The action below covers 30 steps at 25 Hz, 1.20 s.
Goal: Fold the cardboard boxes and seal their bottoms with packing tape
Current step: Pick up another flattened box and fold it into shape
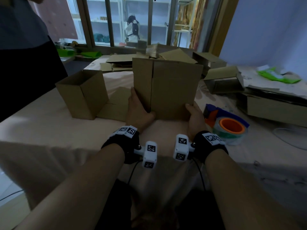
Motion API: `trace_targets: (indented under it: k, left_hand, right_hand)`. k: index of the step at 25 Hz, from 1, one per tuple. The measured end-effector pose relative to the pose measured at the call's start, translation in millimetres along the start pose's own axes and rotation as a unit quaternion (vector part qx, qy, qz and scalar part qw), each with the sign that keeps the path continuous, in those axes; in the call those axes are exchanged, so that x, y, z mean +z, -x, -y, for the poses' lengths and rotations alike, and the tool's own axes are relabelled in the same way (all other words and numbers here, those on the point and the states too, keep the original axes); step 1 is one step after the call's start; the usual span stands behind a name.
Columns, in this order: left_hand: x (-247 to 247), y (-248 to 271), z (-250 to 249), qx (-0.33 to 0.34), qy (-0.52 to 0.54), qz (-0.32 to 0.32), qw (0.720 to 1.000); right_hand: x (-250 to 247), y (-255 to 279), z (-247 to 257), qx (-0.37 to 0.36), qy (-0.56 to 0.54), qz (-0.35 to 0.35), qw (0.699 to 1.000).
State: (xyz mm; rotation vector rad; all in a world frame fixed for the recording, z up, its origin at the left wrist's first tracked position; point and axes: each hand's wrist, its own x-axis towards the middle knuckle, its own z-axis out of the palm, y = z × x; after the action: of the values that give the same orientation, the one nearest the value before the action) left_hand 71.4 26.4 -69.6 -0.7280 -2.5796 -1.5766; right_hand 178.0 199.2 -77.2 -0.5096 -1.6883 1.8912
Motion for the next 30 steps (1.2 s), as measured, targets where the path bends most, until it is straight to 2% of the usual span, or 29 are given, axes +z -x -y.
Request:
trace_targets:
  k: [6,16,19,24,30]
  left_hand:
    - [-0.8,5.5,-4.6,0.029,0.042,0.037,0.998]
    - [-4.7,8.7,-4.2,-0.005,0.138,0.076,0.988]
    - [-5.8,10.6,-5.2,-0.017,0.178,0.080,0.981]
    - [-7.3,8.2,-0.6,0.003,0.224,0.077,0.972]
    - [-8.4,7.0,0.4,0.015,0.260,0.073,0.963]
  right_hand:
    - [-0.5,-1.5,-3.8,0.007,-0.025,0.010,1.000]
    - [-0.9,-4.4,-6.9,-0.025,-0.022,0.042,0.999]
    - [-2.0,-6.0,-7.0,-0.031,-0.022,0.035,0.999]
    - [-3.0,-3.2,-5.8,-0.016,-0.043,0.030,0.998]
    - [-2.1,-0.3,-3.4,-0.013,-0.062,-0.014,0.998]
